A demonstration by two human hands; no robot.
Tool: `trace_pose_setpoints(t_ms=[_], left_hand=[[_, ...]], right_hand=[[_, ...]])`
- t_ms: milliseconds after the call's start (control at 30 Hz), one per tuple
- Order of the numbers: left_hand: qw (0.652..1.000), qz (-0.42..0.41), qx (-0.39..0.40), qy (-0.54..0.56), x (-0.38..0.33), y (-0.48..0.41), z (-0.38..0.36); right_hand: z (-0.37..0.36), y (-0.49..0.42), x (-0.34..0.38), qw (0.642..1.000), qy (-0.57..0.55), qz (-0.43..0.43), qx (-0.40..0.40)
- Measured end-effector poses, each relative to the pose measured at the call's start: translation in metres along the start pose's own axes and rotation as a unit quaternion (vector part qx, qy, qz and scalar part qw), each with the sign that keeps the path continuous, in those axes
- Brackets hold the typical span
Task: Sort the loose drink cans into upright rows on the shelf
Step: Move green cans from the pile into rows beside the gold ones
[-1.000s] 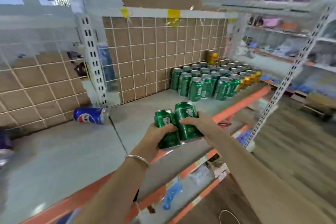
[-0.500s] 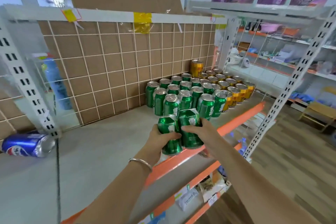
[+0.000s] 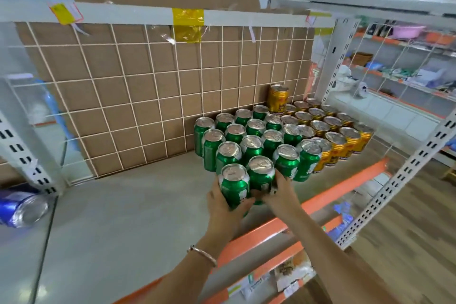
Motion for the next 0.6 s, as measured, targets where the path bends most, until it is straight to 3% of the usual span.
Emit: trace_pose_setpoints(t_ms=[167, 333, 600], left_hand=[[0.982, -0.022, -0.038, -0.186, 0.002, 0.002, -0.001], [0.971, 0.021, -0.045, -0.233, 0.002, -0.006, -0.007], [0.970, -0.007, -0.014, -0.241, 0.003, -0.011, -0.011]], right_hand=[[0.001, 0.010, -0.002, 0.999, 0.045, -0.006, -0.008], [0.005, 0.019, -0.009, 0.999, 0.024, 0.037, -0.005], [0.016, 0.018, -0.012, 0.997, 0.033, 0.069, -0.012]])
Point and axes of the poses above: each hand's wrist, its own y-axis away from the middle knuckle, its own z-axis out of the back of the hand, x = y × z, the point moved 7 cm from there along -y, towards the middle knuckle, and after that the axes turned 8 degrees about -y, right-handed, at the moved point
